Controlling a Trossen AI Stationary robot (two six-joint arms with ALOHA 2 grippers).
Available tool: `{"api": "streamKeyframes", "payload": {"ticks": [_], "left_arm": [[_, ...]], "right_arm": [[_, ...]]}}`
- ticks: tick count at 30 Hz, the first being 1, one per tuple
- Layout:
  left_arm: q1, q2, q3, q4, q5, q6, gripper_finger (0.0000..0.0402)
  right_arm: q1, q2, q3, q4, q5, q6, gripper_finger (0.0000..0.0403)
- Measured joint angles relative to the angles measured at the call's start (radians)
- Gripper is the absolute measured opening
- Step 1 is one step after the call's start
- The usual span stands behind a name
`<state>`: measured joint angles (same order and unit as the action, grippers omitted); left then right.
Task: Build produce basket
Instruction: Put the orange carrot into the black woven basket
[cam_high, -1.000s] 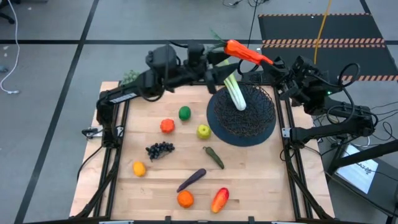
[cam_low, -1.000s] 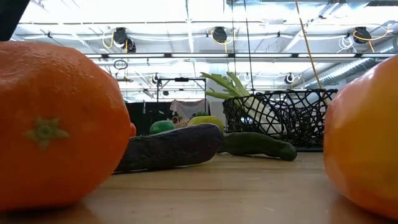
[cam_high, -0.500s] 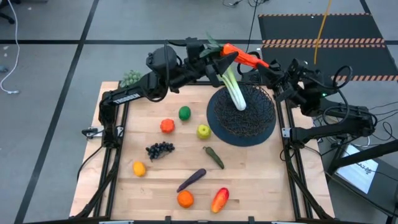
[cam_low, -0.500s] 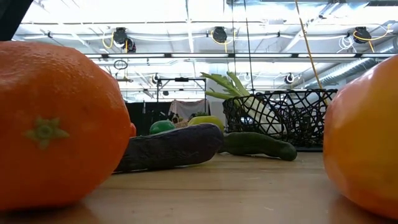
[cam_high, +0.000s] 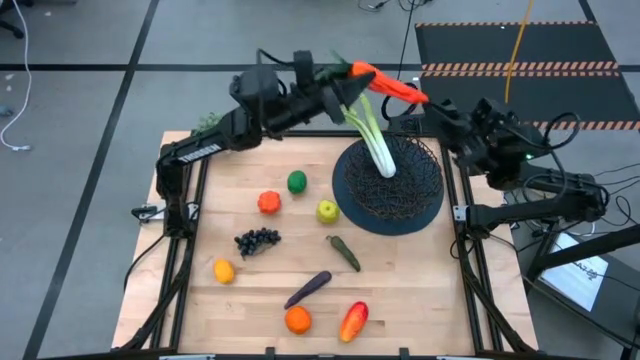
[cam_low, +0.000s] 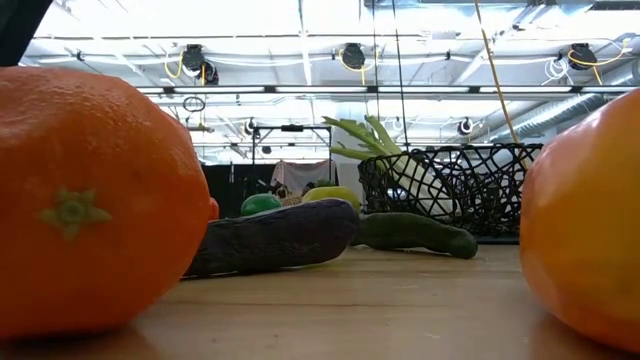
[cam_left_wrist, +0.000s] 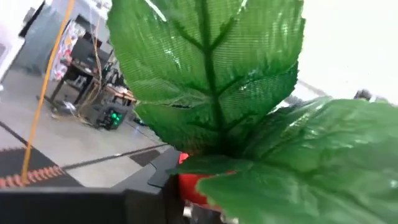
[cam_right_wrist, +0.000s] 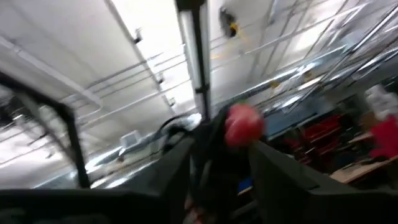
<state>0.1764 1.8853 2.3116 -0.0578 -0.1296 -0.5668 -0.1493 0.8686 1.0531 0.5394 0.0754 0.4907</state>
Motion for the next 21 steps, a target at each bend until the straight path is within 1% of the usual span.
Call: {"api": "streamKeyframes", "payload": {"ticks": [3, 4, 6, 8, 10, 12, 14, 18, 21], "left_arm": [[0.042, -0.025, 0.0, -0.095, 0.037, -0.196, 0.0159], [0.059, -0.033, 0.0, -0.13, 0.065, -0.272, 0.0157], [0.102, -0.055, -0.002, -0.201, 0.161, -0.42, 0.0155], [0.127, -0.061, -0.001, -0.22, 0.24, -0.552, 0.0157], [0.154, -0.068, 0.0, -0.225, 0.336, -0.647, 0.0161], [0.173, -0.07, 0.0, -0.226, 0.406, -0.703, 0.0161], [0.189, -0.072, 0.0, -0.224, 0.443, -0.744, 0.0162], [0.217, -0.073, 0.0, -0.222, 0.495, -0.79, 0.0162], [0.227, -0.073, 0.0, -0.223, 0.514, -0.79, 0.0163]], "right_arm": [[0.001, -0.026, 0.0, -0.066, -0.105, 0.009, 0.0199], [0.001, -0.035, 0.0, -0.088, -0.135, 0.016, 0.0208], [0.001, -0.052, -0.001, -0.122, -0.174, 0.033, 0.022], [0.001, -0.07, 0.0, -0.16, -0.197, 0.045, 0.0224], [0.001, -0.079, 0.0, -0.196, -0.213, 0.044, 0.0225], [0.001, -0.09, 0.0, -0.238, -0.219, 0.036, 0.0223], [0.001, -0.096, 0.0, -0.277, -0.227, 0.019, 0.0218], [0.001, -0.099, 0.0, -0.318, -0.234, 0.011, 0.0207], [0.001, -0.097, 0.0, -0.325, -0.235, 0.011, 0.0201]]}}
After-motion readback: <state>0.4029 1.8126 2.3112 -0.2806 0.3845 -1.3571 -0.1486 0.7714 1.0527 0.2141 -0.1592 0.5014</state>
